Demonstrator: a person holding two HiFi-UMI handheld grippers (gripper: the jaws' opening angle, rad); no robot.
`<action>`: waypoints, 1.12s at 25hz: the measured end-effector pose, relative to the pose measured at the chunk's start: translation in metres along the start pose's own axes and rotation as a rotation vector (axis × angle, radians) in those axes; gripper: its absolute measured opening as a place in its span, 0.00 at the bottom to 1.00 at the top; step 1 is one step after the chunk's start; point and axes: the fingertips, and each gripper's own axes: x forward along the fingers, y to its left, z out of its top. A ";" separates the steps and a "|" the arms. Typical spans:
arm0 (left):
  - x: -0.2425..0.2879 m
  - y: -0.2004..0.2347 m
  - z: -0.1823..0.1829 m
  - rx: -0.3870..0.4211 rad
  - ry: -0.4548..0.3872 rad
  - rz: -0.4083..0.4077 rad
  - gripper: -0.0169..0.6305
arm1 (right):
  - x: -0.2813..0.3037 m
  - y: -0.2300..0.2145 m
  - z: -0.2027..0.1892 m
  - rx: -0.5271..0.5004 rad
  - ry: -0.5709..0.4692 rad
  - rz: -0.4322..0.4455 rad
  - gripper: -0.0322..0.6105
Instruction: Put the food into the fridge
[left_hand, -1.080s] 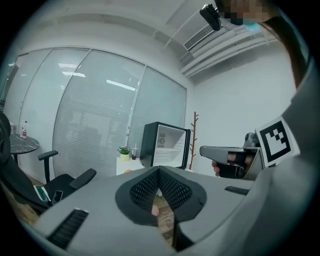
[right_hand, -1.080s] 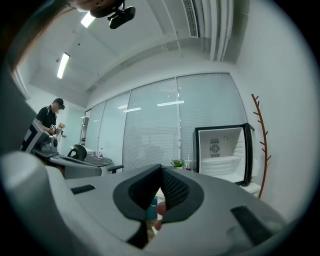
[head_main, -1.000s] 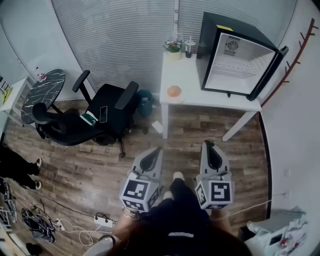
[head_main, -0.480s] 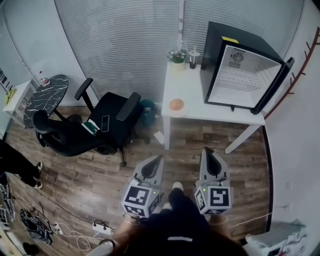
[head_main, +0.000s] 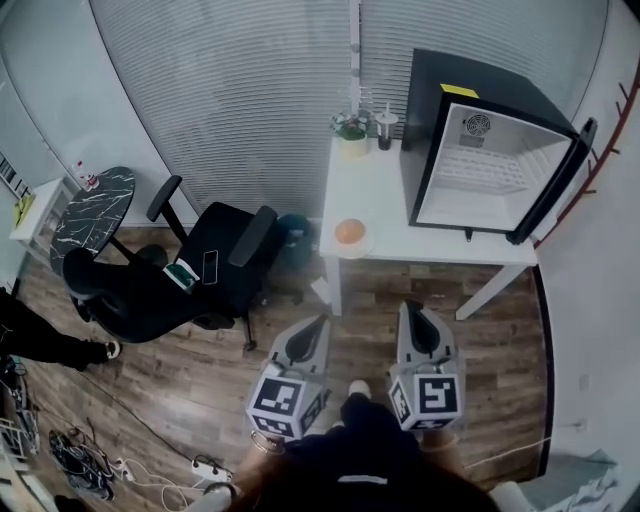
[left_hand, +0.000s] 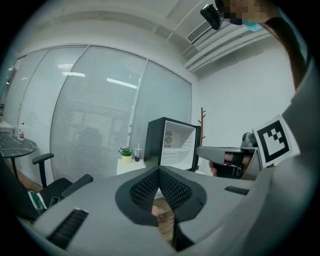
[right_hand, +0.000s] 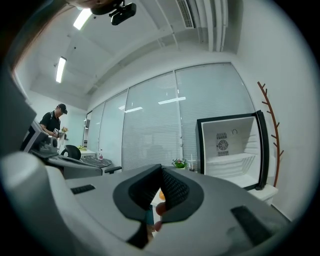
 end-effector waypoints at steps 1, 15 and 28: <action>0.004 0.001 0.000 -0.002 0.002 0.003 0.03 | 0.004 -0.002 -0.002 0.003 0.005 0.003 0.05; 0.065 0.010 0.019 -0.003 -0.002 0.070 0.03 | 0.065 -0.041 -0.007 0.001 0.027 0.063 0.05; 0.078 0.012 0.022 -0.008 0.015 0.170 0.03 | 0.092 -0.052 -0.025 0.067 0.069 0.153 0.05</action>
